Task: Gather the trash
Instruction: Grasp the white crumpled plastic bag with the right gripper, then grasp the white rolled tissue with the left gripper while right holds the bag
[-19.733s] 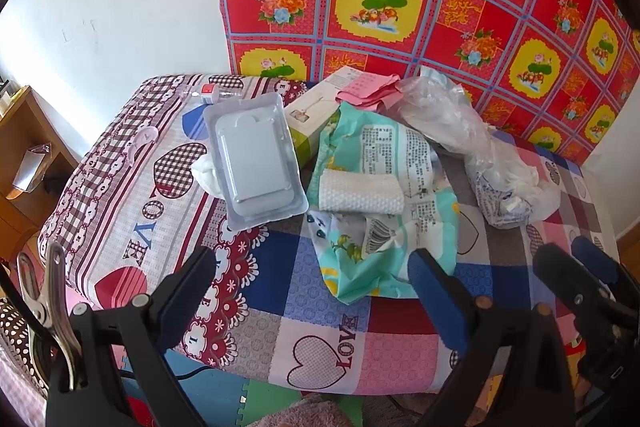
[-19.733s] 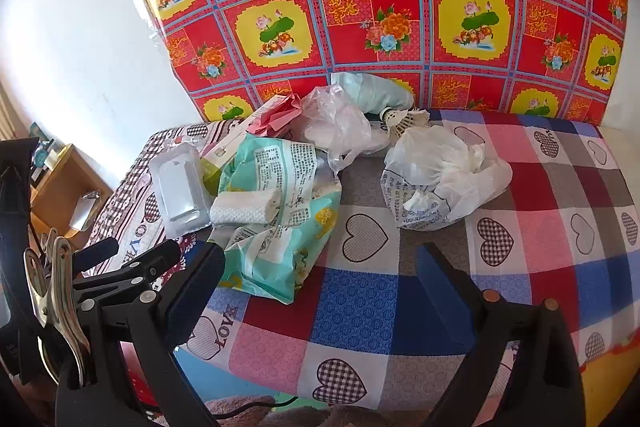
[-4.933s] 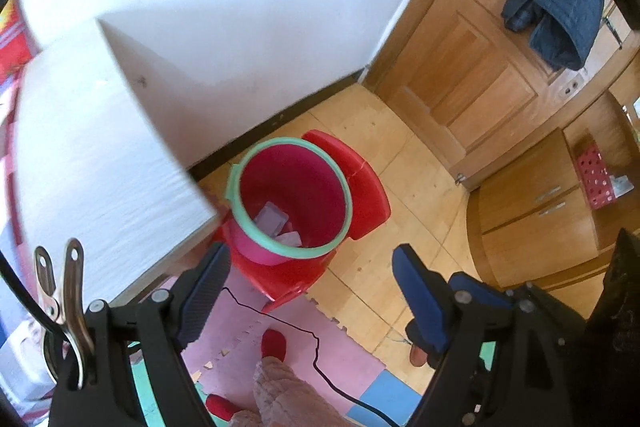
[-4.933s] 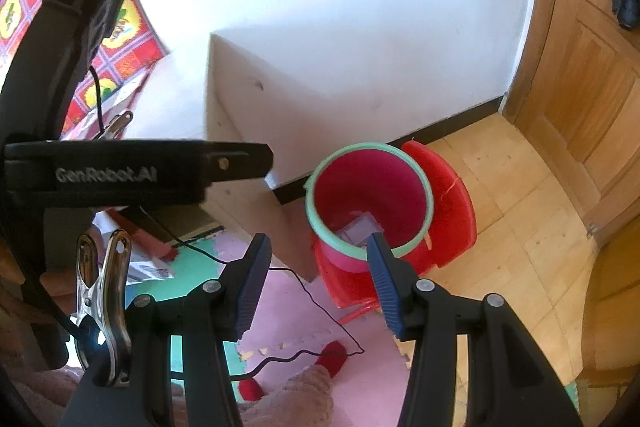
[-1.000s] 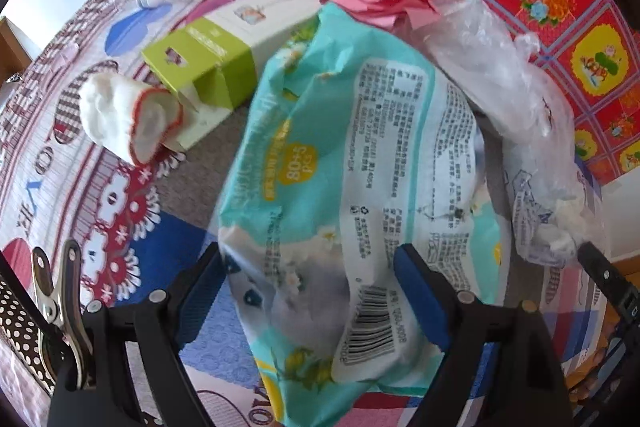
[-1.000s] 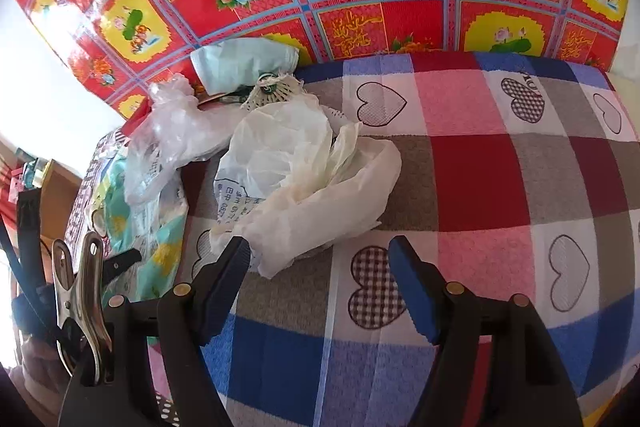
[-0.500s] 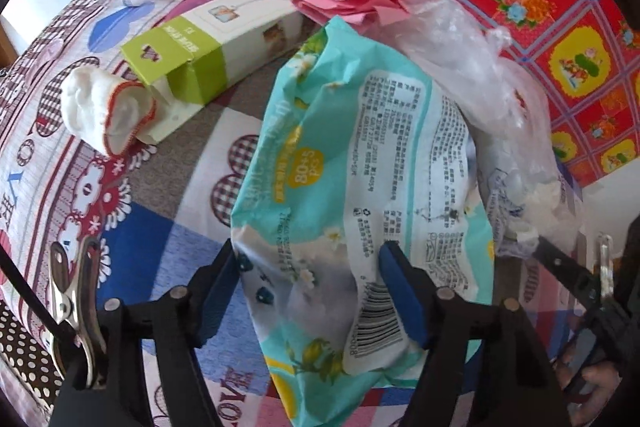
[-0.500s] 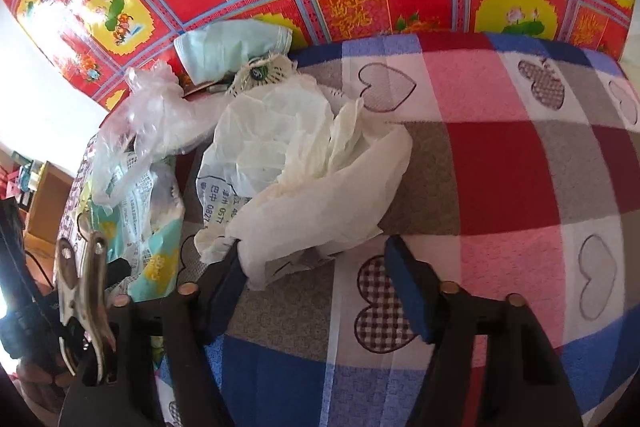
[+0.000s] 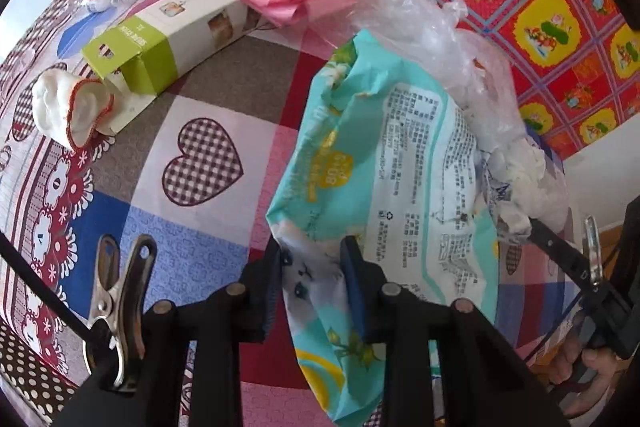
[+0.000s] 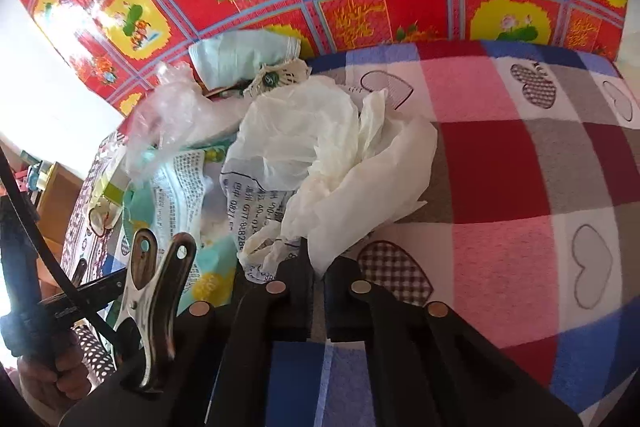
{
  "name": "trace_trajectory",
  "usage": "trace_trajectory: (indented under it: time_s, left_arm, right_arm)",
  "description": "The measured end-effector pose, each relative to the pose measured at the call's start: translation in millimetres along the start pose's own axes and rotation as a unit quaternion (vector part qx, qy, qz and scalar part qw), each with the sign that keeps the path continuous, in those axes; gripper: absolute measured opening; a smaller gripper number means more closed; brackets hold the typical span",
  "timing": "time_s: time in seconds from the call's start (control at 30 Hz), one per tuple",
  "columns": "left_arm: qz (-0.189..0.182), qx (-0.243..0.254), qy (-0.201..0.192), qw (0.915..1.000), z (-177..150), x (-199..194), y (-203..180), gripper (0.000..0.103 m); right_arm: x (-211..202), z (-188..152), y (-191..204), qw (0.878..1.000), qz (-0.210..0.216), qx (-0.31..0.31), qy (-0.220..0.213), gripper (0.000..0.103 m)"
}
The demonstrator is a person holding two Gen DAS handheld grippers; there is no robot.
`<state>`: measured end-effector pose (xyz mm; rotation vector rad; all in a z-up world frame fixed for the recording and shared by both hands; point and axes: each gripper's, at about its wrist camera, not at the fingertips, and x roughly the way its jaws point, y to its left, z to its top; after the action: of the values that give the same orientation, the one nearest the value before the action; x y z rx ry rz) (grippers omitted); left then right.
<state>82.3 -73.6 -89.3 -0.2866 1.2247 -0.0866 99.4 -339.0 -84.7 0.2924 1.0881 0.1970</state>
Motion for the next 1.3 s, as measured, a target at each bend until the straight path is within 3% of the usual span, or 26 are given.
trace_trajectory:
  time_s: [0.3,0.57,0.77,0.9,1.0,1.3]
  left_arm:
    - [0.017,0.004,0.006,0.9998,2.9,-9.8,6.0,0.033]
    - [0.047,-0.027,-0.028,0.9981,17.4,-39.3,35.6,0.054]
    - [0.100,-0.058,-0.061,0.9914,34.9,-56.0,72.2,0.054]
    - [0.128,-0.065,-0.068,0.9873,50.8,-54.6,97.5,0.058]
    - [0.130,-0.056,-0.067,0.9877,63.7,-49.3,111.5,0.072]
    - [0.162,-0.036,-0.053,0.9846,80.8,-19.5,133.9,0.073]
  right_arm:
    - [-26.7,-8.3,-8.6,0.999,0.010,0.007,-0.032,0.003]
    - [-31.3,-9.7,-13.7,0.999,0.012,0.013,-0.039,0.003]
    - [-31.0,-9.0,-11.7,0.999,0.013,0.010,-0.038,0.003]
    - [-29.8,-8.8,-11.5,0.999,0.014,0.010,-0.035,0.003]
    - [-28.3,-9.1,-12.9,0.999,0.014,0.013,-0.031,0.003]
    - [-23.9,-10.2,-19.8,0.999,0.014,0.026,-0.020,0.003]
